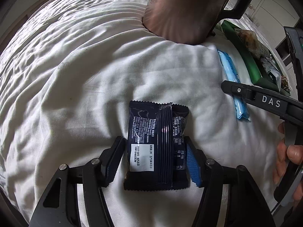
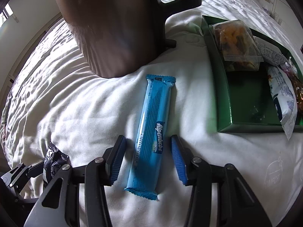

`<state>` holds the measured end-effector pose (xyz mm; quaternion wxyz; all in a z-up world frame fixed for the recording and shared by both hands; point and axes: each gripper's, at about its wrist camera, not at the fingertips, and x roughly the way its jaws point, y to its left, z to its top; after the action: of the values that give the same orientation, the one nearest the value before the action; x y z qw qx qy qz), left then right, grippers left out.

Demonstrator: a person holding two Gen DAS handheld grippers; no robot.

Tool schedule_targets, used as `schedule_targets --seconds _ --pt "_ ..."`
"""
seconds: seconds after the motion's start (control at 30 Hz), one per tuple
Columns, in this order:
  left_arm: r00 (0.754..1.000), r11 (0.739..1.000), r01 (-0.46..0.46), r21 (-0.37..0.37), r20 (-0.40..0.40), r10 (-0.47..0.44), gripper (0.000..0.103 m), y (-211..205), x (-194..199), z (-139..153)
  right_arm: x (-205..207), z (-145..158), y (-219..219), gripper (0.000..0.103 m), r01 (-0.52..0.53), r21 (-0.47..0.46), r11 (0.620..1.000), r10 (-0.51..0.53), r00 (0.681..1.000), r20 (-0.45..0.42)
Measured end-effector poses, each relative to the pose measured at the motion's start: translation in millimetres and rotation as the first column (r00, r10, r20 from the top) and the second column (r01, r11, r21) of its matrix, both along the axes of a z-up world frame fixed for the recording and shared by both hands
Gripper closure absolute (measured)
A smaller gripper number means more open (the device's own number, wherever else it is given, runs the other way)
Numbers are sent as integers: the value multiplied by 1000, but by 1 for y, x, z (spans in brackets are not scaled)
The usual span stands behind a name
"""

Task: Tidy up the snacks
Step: 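Close left tool on the dark navy packet while right tool grasps the blue bar, then lift and carry both held snacks over the green tray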

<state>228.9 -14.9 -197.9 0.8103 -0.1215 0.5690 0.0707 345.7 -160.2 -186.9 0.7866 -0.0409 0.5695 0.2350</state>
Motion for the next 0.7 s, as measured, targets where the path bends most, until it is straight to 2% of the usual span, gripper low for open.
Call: schedule_targets --seconds 0.03,0.2,0.43,0.57,0.7 --pt "1000 1000 5 1 0 -5 55 0 0 0 0 0 0 102 -3 5 1000 3 1000 -2" --pt "1000 1000 4 -23 17 -4 60 4 0 0 1 0 -3 103 -12 25 1000 12 1000 -10" --pt "995 988 -31 -150 86 45 64 32 -11 6 -2 1 -17 103 -23 66 998 24 1000 -15" --pt "992 988 -38 -152 113 56 65 38 -17 16 -6 4 -20 103 -34 58 998 35 999 -7" --pt "993 992 -26 -123 114 40 66 35 -17 19 -13 6 -25 103 -50 48 998 50 999 -2"
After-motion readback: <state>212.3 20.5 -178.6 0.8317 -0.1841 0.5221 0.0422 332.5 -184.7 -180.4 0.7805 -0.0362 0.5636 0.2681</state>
